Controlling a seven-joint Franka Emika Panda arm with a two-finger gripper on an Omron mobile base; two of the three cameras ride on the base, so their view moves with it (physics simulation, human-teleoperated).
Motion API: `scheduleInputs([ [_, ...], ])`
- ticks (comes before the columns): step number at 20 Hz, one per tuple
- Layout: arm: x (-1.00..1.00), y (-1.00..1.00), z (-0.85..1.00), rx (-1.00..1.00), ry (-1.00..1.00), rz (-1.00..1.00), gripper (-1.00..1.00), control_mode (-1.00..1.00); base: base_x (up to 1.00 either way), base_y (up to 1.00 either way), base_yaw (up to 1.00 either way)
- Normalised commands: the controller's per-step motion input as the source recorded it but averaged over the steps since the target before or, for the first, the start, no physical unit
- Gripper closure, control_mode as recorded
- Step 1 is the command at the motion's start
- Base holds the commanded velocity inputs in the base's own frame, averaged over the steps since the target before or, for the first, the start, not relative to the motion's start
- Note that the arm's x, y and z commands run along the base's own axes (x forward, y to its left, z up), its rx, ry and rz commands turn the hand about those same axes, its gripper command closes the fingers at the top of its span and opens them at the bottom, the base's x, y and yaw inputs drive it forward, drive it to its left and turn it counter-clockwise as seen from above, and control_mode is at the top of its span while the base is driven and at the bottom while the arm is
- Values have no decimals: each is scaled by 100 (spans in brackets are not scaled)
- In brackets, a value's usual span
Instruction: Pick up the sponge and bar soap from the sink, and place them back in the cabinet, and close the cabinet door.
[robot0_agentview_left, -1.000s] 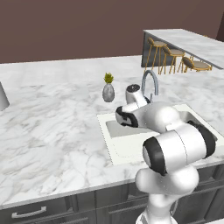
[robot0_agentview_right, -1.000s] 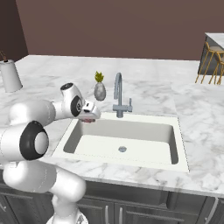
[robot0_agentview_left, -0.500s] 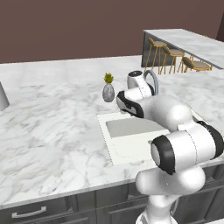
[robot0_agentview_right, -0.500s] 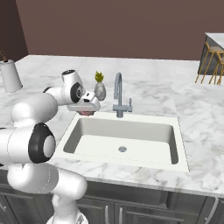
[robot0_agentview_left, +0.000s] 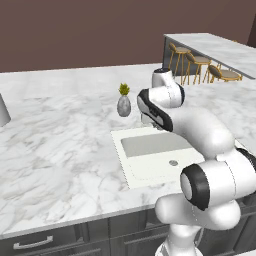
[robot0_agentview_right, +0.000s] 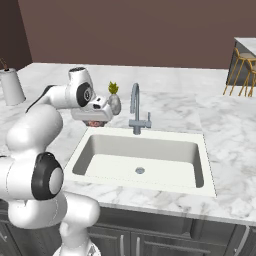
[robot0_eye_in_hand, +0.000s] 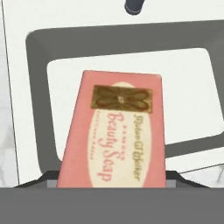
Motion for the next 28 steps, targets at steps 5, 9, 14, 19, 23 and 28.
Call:
scheduleInputs([
  [5, -50, -4, 45, 3, 0, 0, 100, -100, 0, 0, 0],
  [9, -44, -6, 47, 3, 0, 0, 100, -100, 0, 0, 0],
  [14, -46, -9, 41, 2, 0, 1, 100, -100, 0, 0, 0],
  [19, -52, -5, 11, 1, 0, 5, 100, -100, 0, 0, 0],
  [23, -56, 0, 0, 0, 0, 7, 100, -100, 0, 0, 0],
  [28, -56, 0, 1, 0, 0, 6, 100, -100, 0, 0, 0],
])
